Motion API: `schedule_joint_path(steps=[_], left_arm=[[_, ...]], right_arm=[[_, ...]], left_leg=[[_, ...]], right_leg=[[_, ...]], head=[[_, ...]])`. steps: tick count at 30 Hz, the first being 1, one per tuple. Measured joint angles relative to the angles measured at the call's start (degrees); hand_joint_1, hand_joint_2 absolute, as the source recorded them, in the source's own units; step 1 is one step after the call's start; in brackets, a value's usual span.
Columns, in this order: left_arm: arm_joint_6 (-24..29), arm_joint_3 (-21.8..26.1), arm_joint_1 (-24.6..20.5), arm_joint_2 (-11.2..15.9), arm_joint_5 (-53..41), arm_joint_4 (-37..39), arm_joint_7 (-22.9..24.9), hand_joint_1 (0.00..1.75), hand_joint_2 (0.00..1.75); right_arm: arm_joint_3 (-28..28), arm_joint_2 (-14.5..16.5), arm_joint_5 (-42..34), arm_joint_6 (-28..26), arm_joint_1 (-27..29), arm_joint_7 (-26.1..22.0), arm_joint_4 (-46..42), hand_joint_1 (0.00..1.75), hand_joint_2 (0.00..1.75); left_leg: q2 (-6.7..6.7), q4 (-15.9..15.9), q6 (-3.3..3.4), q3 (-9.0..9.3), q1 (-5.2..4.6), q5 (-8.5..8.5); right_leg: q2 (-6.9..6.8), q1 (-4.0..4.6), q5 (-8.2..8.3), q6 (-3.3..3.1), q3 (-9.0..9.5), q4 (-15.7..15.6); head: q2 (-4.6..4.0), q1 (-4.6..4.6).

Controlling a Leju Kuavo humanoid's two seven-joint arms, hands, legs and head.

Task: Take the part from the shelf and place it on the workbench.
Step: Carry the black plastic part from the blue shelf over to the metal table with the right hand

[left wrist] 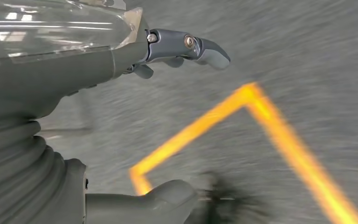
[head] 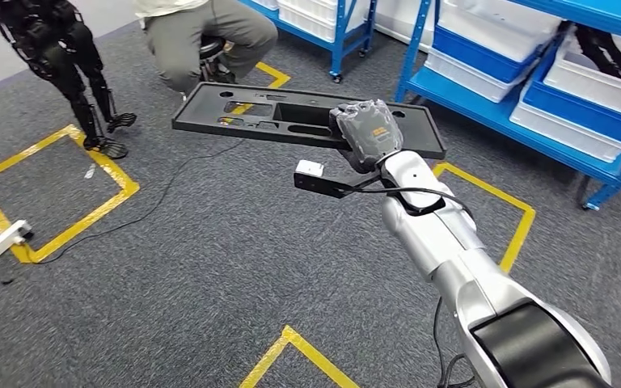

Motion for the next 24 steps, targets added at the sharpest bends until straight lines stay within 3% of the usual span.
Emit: schedule_joint_path(steps=[2, 3, 5, 6, 8, 10, 12, 13, 14, 17, 19, 21, 22, 24], left_arm=[[0.3, -0.9, 0.0, -0.1, -2.2, 0.0, 3.4, 0.0, 1.75], [0.6, -1.5, 0.0, -0.1, -3.0, 0.0, 4.4, 0.0, 1.75], [0.9, -2.1, 0.2, -0.1, -3.5, 0.1, 5.2, 0.0, 1.75], [0.9, -2.2, 0.4, -0.1, -3.5, 0.1, 5.5, 0.0, 1.75], [0.9, -2.5, 0.7, -0.1, -3.6, 0.1, 5.7, 0.0, 1.75], [0.9, -2.8, 0.7, 0.0, -3.6, 0.1, 5.7, 0.0, 1.75], [0.8, -3.0, 0.5, -0.1, -3.7, 0.1, 5.7, 0.0, 1.75], [0.7, -3.0, 0.5, -0.1, -3.7, 0.1, 5.6, 0.0, 1.75], [0.5, -3.0, 0.6, -0.1, -3.7, 0.1, 5.5, 0.0, 1.75], [0.2, -3.0, 0.5, 0.1, -3.8, 0.1, 5.3, 0.0, 1.75], [0.0, -3.0, 0.3, 0.3, -3.8, 0.1, 5.2, 0.0, 1.75], [-0.1, -3.0, 0.2, 0.4, -3.8, 0.1, 5.2, 0.0, 1.75], [-0.1, -3.0, 0.3, 0.4, -3.9, 0.1, 5.3, 0.0, 1.75], [-0.2, -3.0, 0.2, 0.4, -3.9, 0.1, 5.4, 0.0, 1.75]], right_arm=[[0.0, 0.2, 0.1, 0.1, 0.0, 0.3, -0.4, 1.38, 1.75], [0.0, 0.3, 0.2, 0.2, 0.1, 0.4, -0.6, 1.38, 1.75], [0.0, 0.4, 0.2, 0.3, 0.3, 0.6, -1.1, 1.38, 1.75], [0.0, 0.5, 0.2, 0.3, 0.3, 0.6, -1.3, 1.38, 1.75], [0.0, 0.7, 0.2, 0.3, 0.4, 0.7, -1.7, 1.38, 1.75], [-0.1, 0.7, 0.2, 0.3, 0.4, 0.7, -1.9, 1.38, 1.75], [-0.1, 0.7, 0.3, 0.4, 0.6, 0.7, -2.0, 1.38, 1.75], [-0.1, 0.7, 0.3, 0.4, 0.7, 0.7, -2.0, 1.38, 1.75], [-0.1, 0.7, 0.4, 0.4, 0.8, 0.7, -2.0, 1.38, 1.75], [-0.2, 0.7, 0.5, 0.4, 0.9, 0.8, -2.5, 1.38, 1.75], [-0.3, 0.6, 0.6, 0.4, 0.9, 0.8, -3.0, 1.38, 1.75], [-0.3, 0.6, 0.7, 0.6, 1.1, 0.8, -3.5, 1.38, 1.75], [-0.3, 0.6, 0.8, 0.7, 1.1, 0.8, -3.7, 1.38, 1.75], [-0.2, 0.6, 0.9, 0.7, 1.2, 0.7, -4.1, 1.38, 1.75]], left_leg=[[-1.29, 0.2, -0.49, -0.31, -0.15, 0.22], [-1.89, 0.2, -0.81, -0.57, -0.18, 0.38], [-2.99, 0.0, -1.54, -1.01, -0.03, 0.81], [-2.72, 0.1, -1.85, -1.24, 0.1, 0.84], [0.09, 2.1, -2.34, -2.33, 0.11, -0.63], [3.39, 8.7, -2.75, -5.16, 0.18, -4.31], [4.18, 15.5, -3.09, -8.14, 0.43, -7.05], [4.28, 16.5, -3.16, -8.47, 0.51, -7.07], [4.44, 15.2, -3.15, -7.68, 0.56, -6.17], [6.93, 4.5, -2.66, -1.58, 0.32, -2.2], [7.71, 1.0, -2.05, 0.21, -0.17, -1.51], [6.39, 0.7, -1.33, 0.1, -0.44, -1.23], [5.86, 0.5, -0.96, 0.17, -0.39, -1.02], [4.88, -0.1, -0.19, 0.36, -0.14, -0.53]], right_leg=[[1.97, -0.39, 2.61, 0.31, 3.01, -6.9], [2.53, -0.42, 3.21, 0.2, 3.67, -8.5], [1.66, -0.27, 3.58, -0.42, 3.79, -8.9], [1.1, -0.33, 3.81, -0.79, 3.8, -9.0], [0.02, -0.51, 4.24, -1.65, 3.85, -9.2], [-1.16, -0.26, 4.37, -2.24, 3.81, -9.3], [-2.56, 0.06, 4.34, -2.44, 3.77, -9.3], [-3.25, 0.18, 4.31, -2.48, 3.75, -9.3], [-3.87, 0.26, 4.28, -2.5, 3.75, -9.3], [-5.49, 0.69, 4.13, -2.38, 3.68, -9.2], [-6.38, 1.08, 3.98, -2.08, 3.61, -9.2], [-7.3, 1.2, 3.85, -1.66, 3.63, -9.3], [-6.9, 1.14, 3.52, -1.41, 3.43, -8.9], [-4.57, 0.95, 1.7, -1.28, 1.98, -5.7]], head=[[0.0, -0.04], [0.0, -0.07], [0.0, -0.08], [0.0, -0.1], [-0.01, -0.28], [-0.01, -0.46], [0.0, -0.43], [0.0, -0.44], [0.0, -0.43], [0.0, -0.41], [0.0, -0.27], [0.0, -0.15], [-0.01, -0.11], [-0.01, -0.04]])
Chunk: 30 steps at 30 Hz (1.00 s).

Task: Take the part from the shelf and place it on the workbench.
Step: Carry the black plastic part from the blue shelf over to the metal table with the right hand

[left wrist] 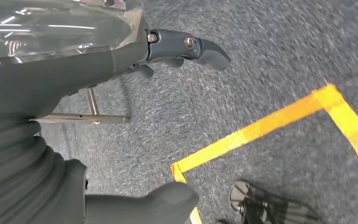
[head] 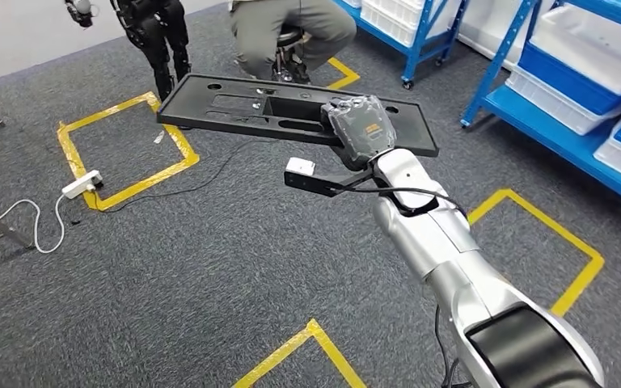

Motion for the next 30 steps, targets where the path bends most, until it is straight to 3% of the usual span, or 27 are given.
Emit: schedule_joint_path(steps=[2, 4, 5, 6, 8, 10, 12, 13, 15, 17, 19, 20, 22, 24, 26, 28, 30], left_arm=[[-0.1, 0.0, -0.2, 0.0, 0.0, 0.0, 0.0, 0.0, 1.75], [-0.2, 0.0, -0.2, 0.0, 0.0, 0.0, 0.0, 0.0, 1.75], [-0.3, 0.0, -0.2, 0.0, 0.0, 0.0, 0.0, 0.0, 1.75], [-0.3, 0.0, -0.1, 0.0, 0.1, 0.0, 0.0, 0.0, 1.75], [-0.4, 0.0, -0.1, -0.1, 0.1, 0.0, 0.0, 0.0, 1.75], [-0.3, 0.0, 0.0, 0.0, 0.1, 0.0, -0.1, 0.0, 1.75], [-0.2, 0.0, 0.2, 0.0, 0.1, 0.0, -0.1, 0.0, 1.75], [-0.1, 0.0, 0.4, 0.0, 0.1, 0.0, -0.2, 0.0, 1.75], [-0.1, 0.0, 0.6, 0.0, 0.1, 0.0, -0.2, 0.0, 1.75], [0.0, 0.0, 0.5, 0.0, 0.1, 0.0, -0.2, 0.0, 1.75], [0.0, 0.0, 0.5, -0.1, 0.2, 0.0, -0.3, 0.0, 1.75], [0.0, 0.0, 0.5, -0.1, 0.2, 0.0, -0.3, 0.0, 1.75], [0.0, 0.0, 0.6, -0.1, 0.3, 0.0, -0.3, 0.0, 1.75], [0.1, 0.0, 0.5, -0.1, 0.3, 0.0, -0.3, 0.0, 1.75], [0.1, 0.0, 0.3, -0.2, 0.3, 0.0, -0.3, 0.0, 1.75], [0.1, 0.0, 0.4, -0.2, 0.3, 0.0, -0.3, 0.0, 1.75], [0.1, 0.0, 0.4, -0.2, 0.3, 0.0, -0.3, 0.0, 1.75]], right_arm=[[0.0, -0.2, 0.0, 0.0, 0.4, -0.2, -0.1, 1.38, 1.75], [0.0, -0.3, 0.1, 0.0, 1.0, -0.2, -0.1, 1.38, 1.75], [0.1, -0.3, 0.1, 0.0, 1.3, -0.2, -0.1, 1.38, 1.75], [0.1, -0.3, 0.2, 0.0, 1.4, -0.2, -0.1, 1.38, 1.75], [0.2, -0.3, 0.2, 0.0, 1.4, -0.3, -0.2, 1.38, 1.75], [0.2, -0.2, 0.2, 0.0, 1.4, -0.4, -0.4, 1.38, 1.75], [0.3, 0.0, 0.3, 0.1, 1.4, -0.5, -0.5, 1.38, 1.75], [0.3, 0.1, 0.3, 0.1, 1.4, -0.5, -0.6, 1.38, 1.75], [0.3, 0.4, 0.3, 0.2, 1.3, -0.4, -0.9, 1.38, 1.75], [0.3, 0.5, 0.3, 0.3, 1.2, -0.5, -1.1, 1.38, 1.75], [0.3, 0.5, 0.3, 0.4, 1.3, -0.5, -1.1, 1.38, 1.75], [0.4, 0.5, 0.3, 0.5, 1.3, -0.5, -1.1, 1.38, 1.75], [0.4, 0.5, 0.3, 0.5, 1.3, -0.5, -1.2, 1.38, 1.75], [0.4, 0.5, 0.3, 0.5, 1.2, -0.7, -1.4, 1.38, 1.75], [0.3, 0.4, 0.3, 0.5, 1.2, -0.7, -1.6, 1.38, 1.75], [0.4, 0.4, 0.3, 0.5, 1.2, -0.8, -1.7, 1.38, 1.75], [0.3, 0.4, 0.3, 0.5, 1.1, -0.8, -1.9, 1.38, 1.75]], left_leg=[[-1.26, -0.1, 0.39, -0.04, 0.1, 0.21], [-2.89, -0.1, 0.47, -0.09, 0.11, 0.31], [-3.67, 0.0, 0.43, -0.1, 0.12, 0.34], [-4.44, 0.0, 0.34, -0.1, 0.14, 0.39], [-5.91, 0.2, -0.04, -0.23, 0.13, 0.48], [-7.12, 0.3, -0.73, -0.63, 0.11, 0.67], [-8.02, 0.1, -1.5, -1.03, 0.31, 1.02], [-7.86, 0.2, -1.77, -1.24, 0.43, 1.0], [-5.33, 2.6, -2.24, -2.5, 0.44, -0.61], [-1.96, 9.3, -2.63, -5.62, 0.44, -4.23], [-0.82, 15.7, -2.87, -8.55, 0.63, -6.65], [-0.64, 16.3, -2.88, -8.76, 0.69, -6.51], [0.13, 11.3, -2.65, -5.78, 0.71, -3.81], [2.28, 4.1, -2.16, -1.72, 0.33, -1.44], [3.15, 1.3, -1.57, -0.37, -0.19, -1.0], [1.85, 1.0, -0.83, -0.44, -0.34, -0.75], [0.69, 0.4, -0.04, -0.19, -0.16, -0.32]], right_leg=[[2.52, -0.39, -3.12, -0.29, -3.32, 7.3], [3.3, -0.59, -4.64, -0.07, -5.82, 12.6], [3.43, -0.69, -4.06, 0.32, -5.61, 12.1], [3.73, -0.88, -2.73, 0.83, -4.36, 9.4], [5.56, -1.45, 0.39, 1.68, -0.68, 1.6], [6.79, -1.68, 1.93, 1.6, 1.32, -2.6], [6.02, -1.48, 2.29, 0.88, 1.48, -3.0], [5.53, -1.5, 2.49, 0.52, 1.5, -3.1], [4.44, -1.61, 2.82, -0.33, 1.57, -3.4], [3.21, -1.3, 2.84, -0.92, 1.59, -3.5], [1.79, -0.92, 2.75, -1.12, 1.57, -3.5], [1.13, -0.8, 2.7, -1.17, 1.57, -3.5], [-0.11, -0.63, 2.59, -1.22, 1.62, -3.5], [-1.15, -0.22, 2.39, -1.05, 1.6, -3.5], [-2.05, 0.2, 2.17, -0.69, 1.55, -3.4], [-2.91, 0.3, 1.98, -0.25, 1.59, -3.5], [-1.22, 0.13, 0.98, 0.12, 0.9, -1.9]], head=[[0.01, 0.09], [0.01, 0.15], [0.01, 0.16], [0.01, 0.14], [0.01, 0.15], [0.01, 0.1], [0.01, 0.09], [0.01, 0.08], [0.01, -0.13], [0.01, -0.39], [0.01, -0.43], [0.01, -0.44], [0.01, -0.45], [0.01, -0.42], [0.01, -0.28], [0.01, -0.18], [0.01, -0.12]])
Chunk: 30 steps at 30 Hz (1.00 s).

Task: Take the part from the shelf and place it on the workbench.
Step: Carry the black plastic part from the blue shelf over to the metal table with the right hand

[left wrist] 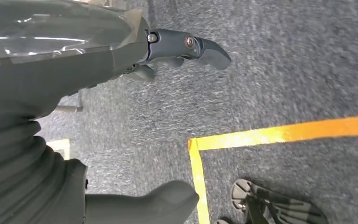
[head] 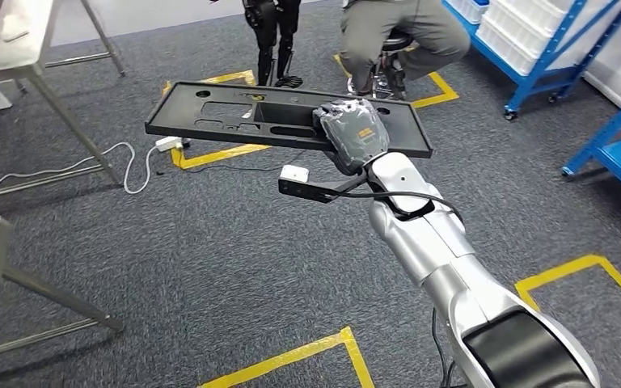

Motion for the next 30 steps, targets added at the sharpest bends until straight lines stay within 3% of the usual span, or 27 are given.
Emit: schedule_joint_path(steps=[2, 4, 5, 6, 7, 9, 11, 13, 14, 16, 18, 20, 21, 22, 24, 26, 29, 30], left_arm=[[0.0, 0.0, -0.1, 0.0, 0.0, 0.0, 0.0, 0.0, 1.75], [0.0, 0.0, -0.3, 0.0, 0.0, 0.0, 0.1, 0.0, 1.75], [0.0, 0.0, -0.3, 0.0, 0.0, 0.0, 0.1, 0.0, 1.75], [0.0, 0.0, -0.3, 0.0, 0.0, 0.0, 0.1, 0.0, 1.75], [0.0, 0.0, -0.3, 0.0, 0.0, 0.0, 0.1, 0.0, 1.75], [0.0, 0.0, -0.3, -0.1, 0.1, 0.0, 0.2, 0.0, 1.75], [0.0, 0.0, -0.3, -0.2, 0.1, 0.0, 0.2, 0.0, 1.75], [0.0, 0.0, 0.0, -0.2, 0.1, 0.0, 0.3, 0.0, 1.75], [0.0, 0.0, 0.2, -0.2, 0.1, 0.0, 0.3, 0.0, 1.75], [-0.1, 0.0, 0.3, -0.3, 0.1, 0.0, 0.4, 0.0, 1.75], [-0.1, 0.0, 0.2, -0.3, 0.1, 0.0, 0.4, 0.0, 1.75], [-0.1, 0.0, 0.1, -0.3, 0.1, 0.0, 0.4, 0.0, 1.75], [-0.1, 0.0, 0.2, -0.4, 0.1, 0.0, 0.4, 0.0, 1.75], [-0.1, 0.0, 0.2, -0.4, 0.1, 0.0, 0.4, 0.0, 1.75], [-0.1, 0.0, 0.2, -0.4, 0.1, 0.0, 0.4, 0.0, 1.75], [-0.1, 0.0, 0.0, -0.4, 0.0, 0.0, 0.4, 0.0, 1.75], [-0.1, 0.0, 0.0, -0.3, 0.0, 0.0, 0.4, 0.0, 1.75], [-0.1, 0.0, 0.1, -0.3, 0.0, 0.0, 0.4, 0.0, 1.75]], right_arm=[[0.0, -0.3, 0.0, 0.0, 0.0, 0.0, -0.1, 1.38, 1.75], [0.0, -0.8, 0.0, 0.1, 0.3, 0.0, -0.1, 1.38, 1.75], [0.0, -0.9, 0.0, 0.2, 0.5, 0.0, -0.1, 1.38, 1.75], [0.0, -1.0, 0.0, 0.2, 0.6, 0.0, -0.1, 1.38, 1.75], [0.0, -1.1, 0.0, 0.3, 0.7, 0.0, -0.2, 1.38, 1.75], [0.0, -1.1, 0.0, 0.3, 0.7, 0.0, -0.3, 1.38, 1.75], [0.0, -1.1, 0.0, 0.3, 0.7, 0.0, -0.5, 1.38, 1.75], [0.1, -0.9, 0.0, 0.3, 0.7, 0.0, -0.7, 1.38, 1.75], [0.1, -0.8, 0.0, 0.3, 0.7, 0.0, -0.7, 1.38, 1.75], [0.1, -0.4, 0.0, 0.4, 0.6, 0.0, -1.0, 1.38, 1.75], [0.1, -0.4, 0.0, 0.5, 0.6, 0.0, -1.1, 1.38, 1.75], [0.1, -0.5, 0.0, 0.9, 0.7, 0.0, -1.1, 1.38, 1.75], [0.2, -0.5, 0.0, 1.1, 0.7, 0.0, -1.1, 1.38, 1.75], [0.2, -0.5, 0.0, 1.3, 0.7, 0.0, -1.1, 1.38, 1.75], [0.3, -0.5, 0.0, 1.5, 0.7, 0.0, -1.3, 1.38, 1.75], [0.3, -0.5, 0.0, 1.5, 0.6, 0.0, -1.6, 1.38, 1.75], [0.4, -0.5, 0.0, 1.6, 0.6, 0.0, -1.8, 1.38, 1.75], [0.4, -0.5, 0.0, 1.7, 0.6, 0.0, -1.9, 1.38, 1.75]], left_leg=[[-1.16, -0.3, 0.53, 0.18, 0.17, 0.29], [-2.72, -0.3, 0.7, 0.18, 0.21, 0.34], [-3.56, -0.3, 0.71, 0.18, 0.22, 0.34], [-4.38, -0.3, 0.69, 0.2, 0.23, 0.35], [-5.13, -0.2, 0.66, 0.22, 0.25, 0.35], [-6.57, 0.0, 0.39, 0.08, 0.17, 0.33], [-7.87, 0.2, -0.15, -0.26, 0.11, 0.37], [-9.01, 0.1, -0.87, -0.58, 0.34, 0.53], [-8.66, 0.3, -1.17, -0.77, 0.46, 0.4], [-5.88, 3.0, -1.68, -2.09, 0.44, -1.34], [-2.59, 9.6, -2.04, -5.23, 0.47, -4.67], [-1.55, 15.1, -2.31, -8.0, 0.7, -6.47], [-1.34, 15.1, -2.37, -8.05, 0.81, -5.96], [-1.01, 13.2, -2.37, -7.01, 0.89, -4.64], [0.92, 5.8, -2.2, -2.95, 0.73, -1.59], [2.2, 1.3, -1.67, -0.52, 0.28, -0.44], [0.79, 0.5, -0.57, -0.27, 0.02, -0.34], [0.21, 0.2, -0.18, -0.08, 0.09, -0.18]], right_leg=[[3.11, -0.36, -2.51, -0.16, -2.7, 5.7], [4.36, -0.58, -4.92, -0.28, -6.47, 13.1], [4.54, -0.63, -5.14, -0.06, -7.57, 14.9], [4.68, -0.69, -4.5, 0.32, -7.64, 14.5], [4.97, -0.83, -3.06, 0.79, -6.59, 11.7], [7.07, -1.34, 0.31, 1.55, -3.06, 3.8], [8.53, -1.64, 2.01, 1.48, -1.02, -0.6], [7.66, -1.59, 2.33, 0.87, -0.77, -1.0], [7.11, -1.64, 2.46, 0.55, -0.66, -1.1], [5.99, -1.73, 2.63, -0.25, -0.39, -1.4], [4.7, -1.43, 2.5, -0.84, -0.22, -1.5], [3.31, -1.15, 2.35, -1.1, -0.17, -1.5], [2.67, -1.07, 2.28, -1.15, -0.16, -1.5], [2.08, -1.03, 2.23, -1.18, -0.14, -1.5], [1.03, -0.82, 2.04, -1.04, -0.04, -1.5], [0.12, -0.39, 1.77, -0.63, 0.03, -1.4], [-1.01, -0.19, 1.37, 0.11, 0.23, -1.5], [-0.4, -0.27, 0.94, 0.33, 0.08, -0.9]], head=[[0.0, 0.15], [0.0, 0.3], [0.0, 0.31], [0.0, 0.33], [0.0, 0.32], [0.0, 0.32], [0.0, 0.26], [0.0, 0.19], [0.0, 0.17], [0.0, -0.08], [0.0, -0.29], [0.0, -0.27], [0.0, -0.29], [0.0, -0.28], [0.0, -0.3], [0.0, -0.19], [0.0, -0.02], [0.0, 0.01]])
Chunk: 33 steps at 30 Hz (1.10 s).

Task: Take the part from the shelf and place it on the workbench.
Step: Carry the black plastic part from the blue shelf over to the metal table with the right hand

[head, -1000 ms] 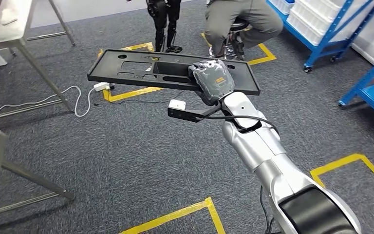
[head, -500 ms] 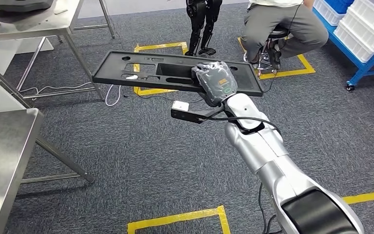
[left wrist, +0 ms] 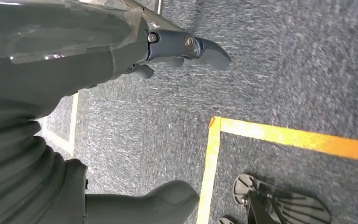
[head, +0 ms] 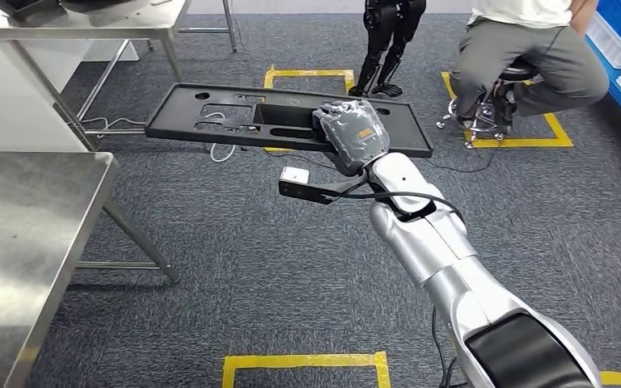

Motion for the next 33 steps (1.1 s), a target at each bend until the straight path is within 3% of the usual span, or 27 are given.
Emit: schedule_joint_path(steps=[2, 3, 5, 6, 8, 10, 12, 14, 16, 18, 19, 21, 22, 23, 25, 27, 29, 31, 33], left_arm=[[0.0, 0.0, 0.0, 0.0, 0.0, 0.0, 0.0, 0.0, 1.75], [0.0, 0.0, -0.1, 0.0, 0.0, 0.0, 0.0, 0.0, 1.75], [0.0, 0.0, -0.3, 0.1, -0.1, 0.0, 0.0, 0.0, 1.75], [0.0, 0.0, -0.3, 0.1, -0.1, 0.0, 0.0, 0.0, 1.75], [-0.2, 0.0, -0.2, 0.0, -0.2, 0.0, 0.0, 0.0, 1.75], [-0.4, 0.0, -0.1, 0.0, -0.3, 0.0, 0.0, 0.0, 1.75], [-0.4, 0.0, -0.1, 0.0, -0.3, 0.0, 0.0, 0.0, 1.75], [-0.4, 0.0, 0.2, 0.1, -0.3, 0.0, 0.0, 0.0, 1.75], [-0.5, 0.0, 0.4, 0.1, -0.3, 0.0, 0.0, 0.0, 1.75], [-0.5, 0.0, 0.3, 0.1, -0.3, 0.1, 0.0, 0.0, 1.75], [-0.5, 0.0, 0.2, 0.1, -0.4, 0.1, 0.0, 0.0, 1.75], [-0.5, 0.0, 0.2, 0.1, -0.5, 0.1, 0.0, 0.0, 1.75], [-0.5, 0.0, 0.2, 0.1, -0.6, 0.1, 0.0, 0.0, 1.75], [-0.5, 0.0, 0.3, 0.1, -0.7, 0.1, 0.0, 0.0, 1.75], [-0.5, 0.0, 0.2, 0.3, -1.0, 0.1, -0.1, 0.0, 1.75], [-0.5, 0.0, 0.0, 0.4, -1.1, 0.1, -0.1, 0.0, 1.75], [-0.6, 0.0, -0.1, 0.5, -1.1, 0.1, -0.1, 0.0, 1.75], [-0.6, 0.0, 0.0, 0.5, -1.2, 0.1, -0.1, 0.0, 1.75], [-0.8, 0.0, -0.1, 0.6, -1.2, 0.1, -0.2, 0.0, 1.75]], right_arm=[[0.0, -0.1, 0.0, 0.0, -0.1, 0.0, -0.2, 1.38, 1.75], [0.0, -0.3, -0.1, 0.0, 0.0, 0.0, -0.2, 1.38, 1.75], [0.0, -0.7, -0.1, 0.1, 0.4, 0.0, -0.2, 1.38, 1.75], [0.0, -0.8, -0.1, 0.2, 0.6, 0.0, -0.2, 1.38, 1.75], [0.0, -1.0, -0.1, 0.4, 0.7, 0.0, -0.2, 1.38, 1.75], [0.0, -1.0, -0.1, 0.5, 0.5, 0.1, -0.3, 1.38, 1.75], [0.0, -1.1, -0.1, 0.5, 0.6, 0.1, -0.3, 1.38, 1.75], [0.0, -1.0, -0.1, 0.5, 0.7, 0.1, -0.3, 1.38, 1.75], [0.1, -0.8, -0.1, 0.5, 0.6, 0.1, -0.3, 1.38, 1.75], [0.1, -0.7, -0.1, 0.4, 0.5, 0.2, -0.3, 1.38, 1.75], [0.1, -0.7, 0.0, 0.4, 0.6, 0.2, -0.3, 1.38, 1.75], [0.1, -0.8, 0.0, 0.4, 0.9, 0.4, -0.3, 1.38, 1.75], [0.2, -0.9, 0.0, 0.4, 1.0, 0.5, -0.3, 1.38, 1.75], [0.2, -0.9, 0.0, 0.4, 1.0, 0.6, -0.3, 1.38, 1.75], [0.1, -0.9, 0.1, 0.4, 1.0, 0.7, -0.4, 1.38, 1.75], [0.1, -1.0, 0.1, 0.3, 0.9, 0.7, -0.6, 1.38, 1.75], [0.1, -1.1, 0.2, 0.3, 0.9, 0.7, -0.6, 1.38, 1.75], [0.1, -1.1, 0.2, 0.3, 0.9, 0.7, -0.7, 1.38, 1.75], [0.1, -1.3, 0.2, 0.2, 1.0, 0.8, -0.8, 1.38, 1.75]], left_leg=[[-1.08, -0.5, 0.76, 0.36, 0.27, 0.36], [-1.75, -0.5, 0.96, 0.37, 0.23, 0.41], [-3.29, -0.5, 1.14, 0.36, 0.24, 0.43], [-4.09, -0.5, 1.13, 0.36, 0.24, 0.43], [-5.48, -0.4, 1.08, 0.39, 0.25, 0.43], [-6.85, -0.2, 0.7, 0.26, 0.17, 0.4], [-8.03, -0.1, 0.0, -0.05, 0.16, 0.47], [-8.8, -0.2, -0.73, -0.32, 0.4, 0.62], [-7.01, 1.0, -1.33, -1.04, 0.43, -0.29], [-3.49, 6.3, -1.81, -3.49, 0.39, -3.24], [-2.34, 10.0, -2.02, -5.3, 0.45, -4.94], [-1.61, 14.8, -2.24, -7.7, 0.59, -6.32], [-1.46, 14.3, -2.24, -7.47, 0.63, -5.59], [-1.15, 11.8, -2.14, -6.15, 0.64, -4.1], [1.24, 4.6, -1.63, -2.11, 0.22, -1.14], [2.97, 0.6, -0.92, 0.01, -0.37, -0.26], [2.01, 0.1, -0.32, 0.07, -0.61, -0.36], [0.79, -0.5, 0.31, 0.44, -0.38, 0.02], [-0.47, -0.9, 0.92, 0.74, -0.06, 0.38]], right_leg=[[2.56, -0.25, -2.12, -0.02, -1.98, 4.3], [3.84, -0.43, -3.66, -0.23, -3.79, 8.2], [4.78, -0.53, -5.72, -0.31, -7.35, 14.9], [4.94, -0.55, -5.61, -0.06, -8.05, 15.9], [5.33, -0.73, -3.08, 0.73, -6.27, 11.4], [7.14, -1.21, 0.03, 1.27, -2.83, 3.7], [8.14, -1.36, 1.41, 1.05, -1.06, 0.0], [7.12, -1.27, 1.69, 0.36, -0.88, -0.2], [6.16, -1.41, 1.97, -0.33, -0.64, -0.6], [5.13, -1.28, 1.97, -0.92, -0.42, -0.8], [4.52, -1.12, 1.87, -1.16, -0.37, -0.8], [3.22, -0.83, 1.7, -1.39, -0.33, -0.8], [2.62, -0.75, 1.64, -1.46, -0.31, -0.8], [2.06, -0.7, 1.59, -1.48, -0.26, -0.8], [1.1, -0.34, 1.4, -1.37, -0.13, -0.8], [0.11, 0.11, 1.14, -1.02, -0.02, -0.7], [-0.97, 0.27, 0.88, -0.56, 0.21, -0.8], [0.27, 0.1, 0.09, -0.11, -0.13, 0.3], [3.27, -0.29, -2.12, -0.05, -2.38, 5.2]], head=[[0.0, 0.11], [0.0, 0.17], [0.0, 0.3], [0.0, 0.32], [0.0, 0.31], [0.0, 0.3], [0.0, 0.29], [0.0, 0.29], [0.0, 0.06], [0.0, -0.31], [0.0, -0.42], [0.0, -0.41], [0.0, -0.42], [0.0, -0.42], [0.0, -0.44], [0.0, -0.32], [0.0, -0.17], [0.0, -0.14], [0.0, -0.02]])
